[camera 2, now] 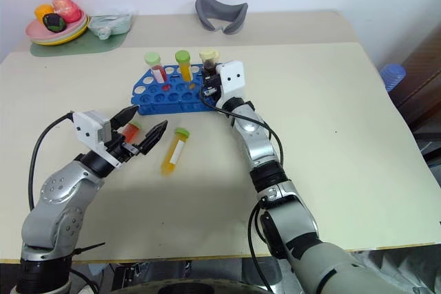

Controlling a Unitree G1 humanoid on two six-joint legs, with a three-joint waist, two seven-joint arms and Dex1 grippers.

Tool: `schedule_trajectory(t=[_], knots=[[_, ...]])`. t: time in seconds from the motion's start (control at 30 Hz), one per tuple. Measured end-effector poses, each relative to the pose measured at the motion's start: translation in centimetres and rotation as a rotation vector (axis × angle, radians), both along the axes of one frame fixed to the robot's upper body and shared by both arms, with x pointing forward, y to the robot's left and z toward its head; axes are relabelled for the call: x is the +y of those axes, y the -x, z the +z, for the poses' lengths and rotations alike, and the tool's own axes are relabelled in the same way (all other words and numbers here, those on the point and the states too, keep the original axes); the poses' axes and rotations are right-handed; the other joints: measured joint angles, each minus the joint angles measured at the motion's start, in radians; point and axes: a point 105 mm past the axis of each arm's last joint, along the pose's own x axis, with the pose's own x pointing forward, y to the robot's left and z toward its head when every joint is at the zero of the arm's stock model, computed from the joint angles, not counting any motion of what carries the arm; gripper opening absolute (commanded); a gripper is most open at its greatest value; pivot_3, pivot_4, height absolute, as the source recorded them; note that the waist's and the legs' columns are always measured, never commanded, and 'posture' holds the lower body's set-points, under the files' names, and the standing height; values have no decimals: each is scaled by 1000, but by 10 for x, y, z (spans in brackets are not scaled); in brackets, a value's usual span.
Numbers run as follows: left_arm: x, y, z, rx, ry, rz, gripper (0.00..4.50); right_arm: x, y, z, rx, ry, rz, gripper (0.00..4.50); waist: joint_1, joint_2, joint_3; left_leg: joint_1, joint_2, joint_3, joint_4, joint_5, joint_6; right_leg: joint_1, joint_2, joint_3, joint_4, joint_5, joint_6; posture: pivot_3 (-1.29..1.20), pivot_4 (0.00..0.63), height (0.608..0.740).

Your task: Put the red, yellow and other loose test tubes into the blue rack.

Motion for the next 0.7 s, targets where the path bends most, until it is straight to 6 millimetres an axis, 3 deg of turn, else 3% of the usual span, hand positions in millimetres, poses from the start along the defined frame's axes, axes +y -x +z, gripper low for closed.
schedule_trajectory(t=[0.23,0.37,0.4,0.47,0.7], knots=[[1,2,-5,15,1,2,4500,0,0,-2,-6,-12,12,1158,-1,0,0,0,0,0,0,0,0,0,0,0,0,0,0,0,150,740],[1,2,-4,14,3,2,4500,-1,1,-2,-12,-15,23,2747,-1,0,0,0,0,0,0,0,0,0,0,0,1,0,0,0,150,740],[1,2,-5,14,3,3,4500,0,1,-2,-12,-16,26,3426,-1,0,0,0,0,0,0,0,0,0,0,0,1,0,0,0,150,740],[1,2,-5,14,3,3,4500,1,2,-1,-13,-20,33,4363,0,0,0,0,0,0,0,0,0,0,0,0,1,0,0,0,150,740],[1,2,-4,14,3,2,4500,5,3,-1,-15,-27,46,4474,0,0,0,0,0,0,0,0,0,0,0,0,1,0,0,0,150,740]])
